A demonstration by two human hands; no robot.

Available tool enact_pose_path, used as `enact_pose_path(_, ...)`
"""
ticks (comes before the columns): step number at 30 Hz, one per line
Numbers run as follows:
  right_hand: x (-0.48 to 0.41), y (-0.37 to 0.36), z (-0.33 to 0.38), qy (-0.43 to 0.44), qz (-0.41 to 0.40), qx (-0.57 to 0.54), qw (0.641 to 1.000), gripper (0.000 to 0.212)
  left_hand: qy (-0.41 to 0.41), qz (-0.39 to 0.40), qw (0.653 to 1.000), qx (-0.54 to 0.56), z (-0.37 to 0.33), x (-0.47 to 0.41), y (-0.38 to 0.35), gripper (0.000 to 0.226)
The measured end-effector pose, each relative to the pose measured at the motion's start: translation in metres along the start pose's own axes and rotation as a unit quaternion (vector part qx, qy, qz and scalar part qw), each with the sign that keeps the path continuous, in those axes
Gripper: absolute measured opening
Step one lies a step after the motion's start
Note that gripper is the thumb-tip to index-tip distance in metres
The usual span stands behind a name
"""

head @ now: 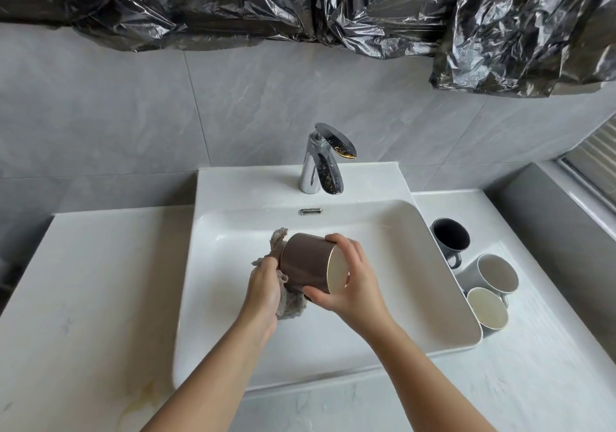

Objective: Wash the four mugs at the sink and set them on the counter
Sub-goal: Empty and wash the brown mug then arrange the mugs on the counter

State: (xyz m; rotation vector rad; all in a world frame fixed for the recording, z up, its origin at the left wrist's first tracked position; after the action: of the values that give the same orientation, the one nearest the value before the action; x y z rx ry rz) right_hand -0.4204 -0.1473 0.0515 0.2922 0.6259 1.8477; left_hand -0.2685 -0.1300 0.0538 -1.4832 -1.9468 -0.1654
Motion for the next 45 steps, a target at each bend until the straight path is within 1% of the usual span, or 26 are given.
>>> enact_pose_path(2, -0.001, 0.003, 0.002, 0.014, -0.001, 0.05, 0.999, 0.08, -0.049, 0.006, 0.999, -0.021, -0.005, -0.003, 0.001, 0.024)
enact_pose_path(3, -0.001, 0.004, 0.002, 0.006, -0.005, 0.052, 0.999, 0.079, -0.081, 0.005, 0.995, -0.056, -0.008, -0.003, 0.001, 0.026)
enact_pose_path(6, -0.003, 0.007, 0.004, -0.036, -0.025, 0.0, 0.999, 0.075, -0.167, 0.01, 0.973, -0.162, -0.014, 0.0, -0.001, 0.025)
enact_pose_path(8, -0.003, 0.008, 0.004, -0.061, -0.016, -0.051, 0.997, 0.072, -0.198, 0.01, 0.961, -0.193, -0.016, 0.001, -0.002, 0.026)
enact_pose_path(9, -0.003, 0.01, 0.004, -0.069, -0.003, -0.08, 0.994, 0.071, -0.198, 0.01, 0.961, -0.193, -0.02, 0.003, -0.003, 0.025)
enact_pose_path(11, -0.001, 0.014, 0.006, -0.072, 0.042, -0.144, 0.986, 0.07, -0.165, 0.024, 0.969, -0.184, -0.024, -0.001, 0.001, 0.026)
enact_pose_path(14, 0.002, 0.021, 0.004, -0.076, 0.104, -0.277, 0.952, 0.078, -0.092, 0.099, 0.973, -0.188, -0.029, -0.002, 0.004, 0.028)
enact_pose_path(16, 0.005, 0.021, 0.003, -0.083, 0.125, -0.346, 0.926, 0.081, -0.073, 0.13, 0.974, -0.172, -0.027, 0.001, 0.004, 0.034)
enact_pose_path(18, 0.01, 0.015, -0.001, -0.093, 0.121, -0.416, 0.896, 0.082, -0.077, 0.147, 0.976, -0.141, -0.024, 0.005, 0.002, 0.042)
enact_pose_path(19, 0.011, 0.011, -0.002, -0.108, 0.109, -0.453, 0.878, 0.087, -0.083, 0.157, 0.976, -0.126, -0.023, 0.007, 0.0, 0.044)
enact_pose_path(21, 0.011, 0.002, -0.004, -0.131, 0.074, -0.508, 0.848, 0.103, -0.097, 0.155, 0.978, -0.099, -0.017, 0.01, -0.005, 0.059)
enact_pose_path(22, 0.008, 0.0, -0.004, -0.13, 0.051, -0.523, 0.841, 0.105, -0.107, 0.148, 0.979, -0.087, -0.014, 0.012, -0.007, 0.063)
enact_pose_path(23, 0.005, 0.001, -0.001, -0.123, 0.019, -0.529, 0.839, 0.102, -0.121, 0.14, 0.979, -0.08, -0.01, 0.012, -0.008, 0.062)
enact_pose_path(25, -0.003, 0.009, 0.005, -0.111, -0.051, -0.512, 0.85, 0.084, -0.142, 0.146, 0.976, -0.075, -0.006, 0.016, -0.012, 0.053)
enact_pose_path(26, -0.007, 0.013, 0.008, -0.106, -0.07, -0.487, 0.864, 0.076, -0.15, 0.14, 0.976, -0.079, -0.006, 0.017, -0.011, 0.049)
enact_pose_path(27, -0.008, 0.015, 0.011, -0.101, -0.079, -0.451, 0.883, 0.071, -0.155, 0.124, 0.976, -0.084, -0.006, 0.015, -0.01, 0.045)
enact_pose_path(29, -0.006, 0.014, 0.012, -0.096, -0.089, -0.374, 0.918, 0.07, -0.161, 0.103, 0.976, -0.101, -0.008, 0.013, -0.005, 0.041)
enact_pose_path(31, 0.002, 0.008, 0.009, -0.094, -0.088, -0.276, 0.953, 0.072, -0.166, 0.081, 0.973, -0.136, -0.007, 0.009, 0.002, 0.049)
enact_pose_path(33, 0.007, 0.001, 0.009, -0.089, -0.078, -0.163, 0.979, 0.073, -0.164, 0.055, 0.968, -0.179, -0.006, 0.006, 0.009, 0.046)
enact_pose_path(35, 0.006, 0.0, 0.015, -0.069, -0.055, -0.077, 0.993, 0.072, -0.16, 0.04, 0.967, -0.195, -0.004, 0.004, 0.016, 0.037)
enact_pose_path(37, 0.003, 0.003, 0.021, -0.054, -0.026, -0.026, 0.998, 0.073, -0.164, 0.018, 0.964, -0.207, -0.005, 0.004, 0.021, 0.026)
enact_pose_path(38, 0.003, 0.005, 0.023, -0.055, -0.016, -0.027, 0.998, 0.072, -0.168, 0.019, 0.965, -0.199, -0.006, 0.004, 0.024, 0.022)
enact_pose_path(39, 0.003, 0.006, 0.023, -0.064, -0.009, -0.058, 0.996, 0.07, -0.166, 0.016, 0.968, -0.185, -0.008, 0.002, 0.027, 0.023)
enact_pose_path(41, 0.002, 0.007, 0.023, -0.085, 0.004, -0.184, 0.979, 0.064, -0.154, -0.001, 0.976, -0.156, -0.01, -0.001, 0.033, 0.03)
enact_pose_path(42, 0.001, 0.006, 0.023, -0.091, 0.007, -0.237, 0.967, 0.063, -0.147, 0.008, 0.979, -0.139, -0.011, -0.003, 0.033, 0.033)
enact_pose_path(45, 0.0, 0.002, 0.023, -0.1, 0.0, -0.27, 0.958, 0.065, -0.145, 0.06, 0.982, -0.102, -0.008, 0.002, 0.024, 0.041)
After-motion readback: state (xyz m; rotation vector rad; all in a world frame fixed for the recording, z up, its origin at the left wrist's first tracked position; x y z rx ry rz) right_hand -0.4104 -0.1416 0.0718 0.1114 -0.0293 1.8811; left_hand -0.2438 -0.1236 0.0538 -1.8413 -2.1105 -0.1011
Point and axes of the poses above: each hand's wrist, its own x-axis away from the middle knuckle, its own y-axis out of the back of the hand, z = x × y, the point moved 2 cm from there along -x, towards the middle knuckle, and after that the axes turned 7 degrees about z, right-handed, at the moved point
